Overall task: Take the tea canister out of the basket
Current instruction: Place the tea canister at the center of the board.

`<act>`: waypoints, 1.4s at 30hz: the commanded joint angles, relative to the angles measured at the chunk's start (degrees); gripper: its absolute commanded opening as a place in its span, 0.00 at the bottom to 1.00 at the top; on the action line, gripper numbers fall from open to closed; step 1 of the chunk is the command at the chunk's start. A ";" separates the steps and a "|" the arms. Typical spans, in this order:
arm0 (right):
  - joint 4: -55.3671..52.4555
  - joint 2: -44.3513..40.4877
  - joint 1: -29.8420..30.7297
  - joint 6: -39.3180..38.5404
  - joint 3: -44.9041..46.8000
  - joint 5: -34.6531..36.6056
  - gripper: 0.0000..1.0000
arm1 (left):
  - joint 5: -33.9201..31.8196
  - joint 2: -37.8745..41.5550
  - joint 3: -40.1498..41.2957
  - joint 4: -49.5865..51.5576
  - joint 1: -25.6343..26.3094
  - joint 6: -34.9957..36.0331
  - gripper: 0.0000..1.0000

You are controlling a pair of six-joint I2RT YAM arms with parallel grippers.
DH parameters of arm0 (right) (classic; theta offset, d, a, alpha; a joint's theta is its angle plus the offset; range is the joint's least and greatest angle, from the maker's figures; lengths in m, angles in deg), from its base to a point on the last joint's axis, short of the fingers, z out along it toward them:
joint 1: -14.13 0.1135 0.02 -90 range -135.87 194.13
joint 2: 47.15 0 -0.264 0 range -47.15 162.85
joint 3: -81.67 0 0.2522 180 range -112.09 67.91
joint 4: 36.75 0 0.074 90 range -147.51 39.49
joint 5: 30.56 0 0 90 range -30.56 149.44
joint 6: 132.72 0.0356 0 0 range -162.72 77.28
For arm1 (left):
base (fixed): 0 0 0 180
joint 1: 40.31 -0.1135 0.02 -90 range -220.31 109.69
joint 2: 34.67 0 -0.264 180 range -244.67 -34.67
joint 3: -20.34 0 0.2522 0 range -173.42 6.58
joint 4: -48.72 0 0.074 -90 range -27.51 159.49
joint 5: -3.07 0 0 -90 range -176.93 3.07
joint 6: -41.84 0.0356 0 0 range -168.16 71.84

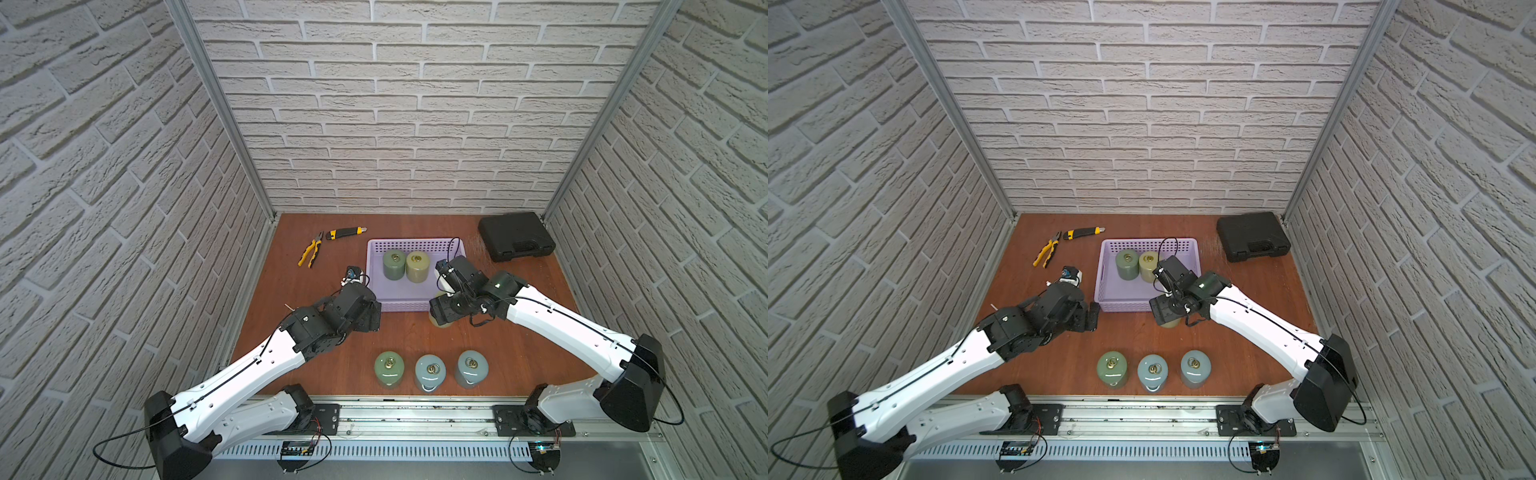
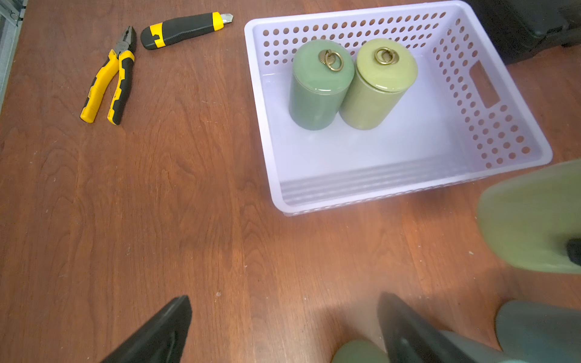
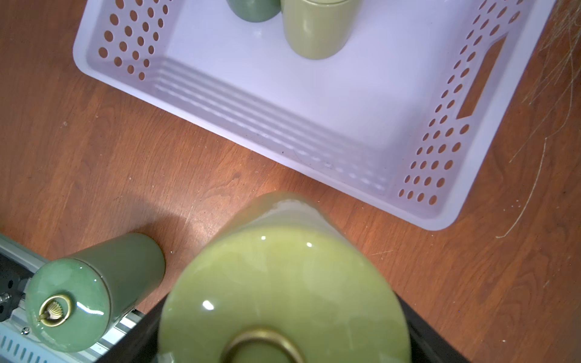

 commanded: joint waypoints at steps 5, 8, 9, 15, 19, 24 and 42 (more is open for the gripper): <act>8.49 -1.15 4.41 3.10 2.05 4.68 0.47 | -2.33 1.75 1.12 1.60 -0.45 -2.33 0.98; 10.42 -0.47 5.82 3.96 3.41 5.79 0.47 | -2.44 2.22 1.46 1.78 -0.42 -2.53 0.98; 10.90 -0.04 6.18 4.30 3.70 5.91 0.47 | -2.44 2.31 1.57 1.70 -0.44 -2.61 0.98; 13.11 3.20 8.29 5.09 4.37 6.52 0.47 | -2.53 2.16 1.57 1.68 -0.44 -2.71 0.98; 13.77 5.24 9.32 5.65 4.54 6.58 0.47 | -2.27 2.22 1.62 1.77 -0.45 -2.62 0.98; 15.47 6.65 9.85 6.49 6.14 6.18 0.47 | -2.05 2.52 1.58 2.39 -0.41 -2.53 0.98; 19.05 10.19 11.28 9.53 9.54 5.24 0.48 | -2.14 3.55 0.86 4.39 -0.54 -2.44 0.98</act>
